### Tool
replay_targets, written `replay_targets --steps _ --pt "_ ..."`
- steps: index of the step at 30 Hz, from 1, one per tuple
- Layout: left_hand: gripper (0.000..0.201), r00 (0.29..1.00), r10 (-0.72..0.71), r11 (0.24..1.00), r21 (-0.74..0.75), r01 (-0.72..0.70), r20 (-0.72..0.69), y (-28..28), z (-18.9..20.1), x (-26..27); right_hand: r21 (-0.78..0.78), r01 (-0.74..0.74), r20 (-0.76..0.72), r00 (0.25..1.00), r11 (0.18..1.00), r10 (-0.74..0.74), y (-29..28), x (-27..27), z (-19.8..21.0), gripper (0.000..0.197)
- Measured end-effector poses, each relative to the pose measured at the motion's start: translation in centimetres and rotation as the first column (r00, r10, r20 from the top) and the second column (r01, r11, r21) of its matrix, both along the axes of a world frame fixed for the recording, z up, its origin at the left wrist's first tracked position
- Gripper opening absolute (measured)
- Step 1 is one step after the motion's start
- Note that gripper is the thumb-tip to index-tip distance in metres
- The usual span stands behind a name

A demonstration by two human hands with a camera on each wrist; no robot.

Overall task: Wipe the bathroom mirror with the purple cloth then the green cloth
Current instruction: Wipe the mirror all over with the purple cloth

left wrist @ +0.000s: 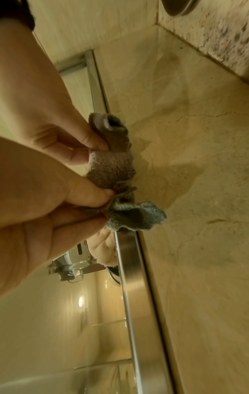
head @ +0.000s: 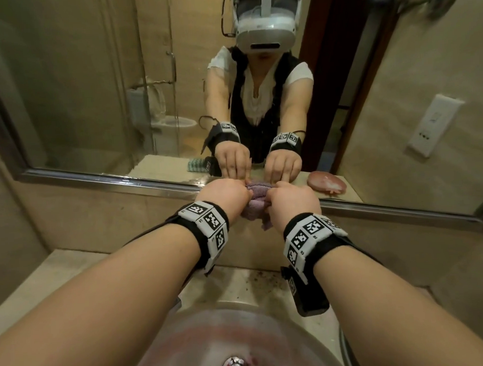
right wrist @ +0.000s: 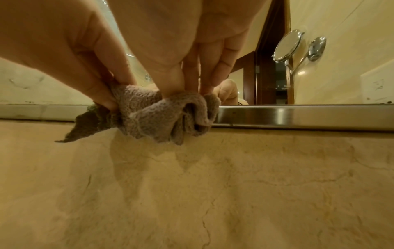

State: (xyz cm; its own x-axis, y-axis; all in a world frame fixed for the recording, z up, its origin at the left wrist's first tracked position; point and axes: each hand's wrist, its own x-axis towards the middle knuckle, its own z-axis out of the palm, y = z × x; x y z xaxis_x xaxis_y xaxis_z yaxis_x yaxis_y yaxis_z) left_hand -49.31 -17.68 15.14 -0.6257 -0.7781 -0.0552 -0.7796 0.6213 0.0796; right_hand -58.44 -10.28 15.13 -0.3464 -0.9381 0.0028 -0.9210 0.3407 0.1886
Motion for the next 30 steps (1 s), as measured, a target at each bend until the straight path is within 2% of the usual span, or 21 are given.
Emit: replay_targets --steps 8,18,24,30 --pt "0.041 0.999 0.039 0.999 0.027 -0.039 0.024 0.2 0.7 0.9 0.021 -0.036 -0.033 0.999 0.999 0.037 -0.8 1.0 0.4 0.048" --pt "0.036 0.997 0.000 0.998 -0.067 0.006 0.079 -2.4 0.4 4.6 -0.018 -0.042 -0.038 0.998 0.999 0.041 -3.2 5.1 0.1 0.045" --pt "0.037 0.993 0.084 0.996 0.008 -0.085 0.085 -4.5 1.0 6.7 -0.031 -0.030 -0.030 0.999 0.999 0.029 -4.9 7.9 0.2 0.041" --pt "0.034 0.993 -0.027 0.997 -0.068 0.036 0.117 -5.8 0.6 9.5 0.026 -0.005 -0.032 0.999 1.000 0.006 -6.5 10.5 0.6 0.047"
